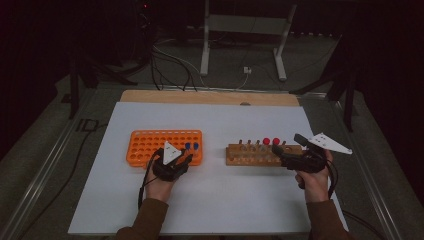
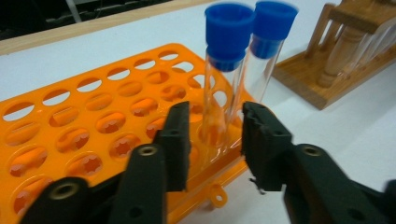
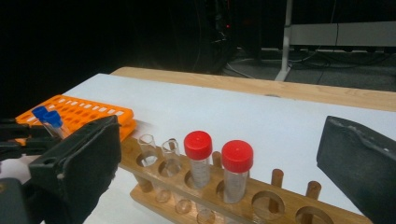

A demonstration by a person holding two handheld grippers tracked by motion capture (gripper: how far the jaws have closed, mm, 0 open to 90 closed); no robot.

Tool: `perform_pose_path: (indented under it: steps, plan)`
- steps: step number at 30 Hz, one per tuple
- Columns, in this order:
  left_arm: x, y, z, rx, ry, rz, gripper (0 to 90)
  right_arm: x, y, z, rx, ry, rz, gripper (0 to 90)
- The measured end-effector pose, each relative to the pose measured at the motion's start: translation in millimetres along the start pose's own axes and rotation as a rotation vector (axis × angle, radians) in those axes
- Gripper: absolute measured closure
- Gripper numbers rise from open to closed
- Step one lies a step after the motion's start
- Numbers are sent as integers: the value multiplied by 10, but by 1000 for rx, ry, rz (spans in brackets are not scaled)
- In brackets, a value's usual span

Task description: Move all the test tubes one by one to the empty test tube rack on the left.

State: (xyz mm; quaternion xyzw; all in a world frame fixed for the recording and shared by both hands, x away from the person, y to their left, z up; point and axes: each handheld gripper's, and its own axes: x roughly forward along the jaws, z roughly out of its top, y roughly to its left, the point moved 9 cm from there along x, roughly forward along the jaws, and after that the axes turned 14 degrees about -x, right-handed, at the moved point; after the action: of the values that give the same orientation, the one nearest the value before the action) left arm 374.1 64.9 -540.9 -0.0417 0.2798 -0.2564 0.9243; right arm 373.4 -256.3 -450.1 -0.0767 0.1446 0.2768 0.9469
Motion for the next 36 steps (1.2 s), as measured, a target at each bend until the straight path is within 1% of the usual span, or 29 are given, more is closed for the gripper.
perform_pose_path:
  steps: [2,3,5,7,9,10,11,12,14,15,16,18,19,21,22,23,26,28,31,36]
  plan:
    - [-50,-22,25,-20,-11,-35,586,4,-23,-4,-2,1,-11,18]
    - [-79,-20,36,-27,-15,-39,576,5,-34,-5,-2,1,-16,30]
    - [-134,-14,66,-42,-30,-44,520,2,-51,-5,-3,-4,-17,46]
    - [-187,-15,108,-68,-51,-62,479,12,-58,-18,-6,1,-15,62]
    - [-233,-15,150,-98,-66,-78,399,33,-61,-43,-10,10,-10,95]
    - [-256,-19,169,-106,-75,-87,368,45,-62,-59,-11,16,-8,113]
    - [-277,-18,184,-109,-82,-88,342,57,-61,-77,-14,23,-9,151]
    - [-291,-12,197,-119,-86,-81,291,67,-65,-96,-24,28,-18,195]
    - [-315,-1,215,-142,-81,-79,175,86,-59,-138,-52,38,-26,323]
    - [-333,1,229,-153,-87,-82,154,99,-57,-161,-67,45,-30,371]
    - [-347,12,244,-160,-91,-75,134,111,-47,-182,-71,51,-28,410]
    - [-366,25,265,-169,-87,-68,36,137,-40,-223,-75,64,-21,464]
    - [-379,29,277,-172,-90,-68,10,153,-40,-246,-77,73,-21,487]
    - [-400,28,295,-178,-99,-74,6,179,-35,-285,-85,86,-20,571]
    - [-407,36,302,-172,-101,-71,6,195,-29,-304,-87,96,-17,586]
    - [-410,37,306,-175,-104,-71,6,209,-32,-326,-93,108,-24,598]
    - [-411,39,309,-174,-105,-71,6,254,-25,-370,-96,124,-19,620]
    - [-410,38,310,-175,-107,-71,6,286,-18,-400,-89,135,-18,642]
    - [-410,38,312,-175,-110,-71,6,332,-4,-436,-90,146,-18,684]
    - [-415,49,316,-175,-114,-67,6,377,4,-471,-87,154,-20,711]
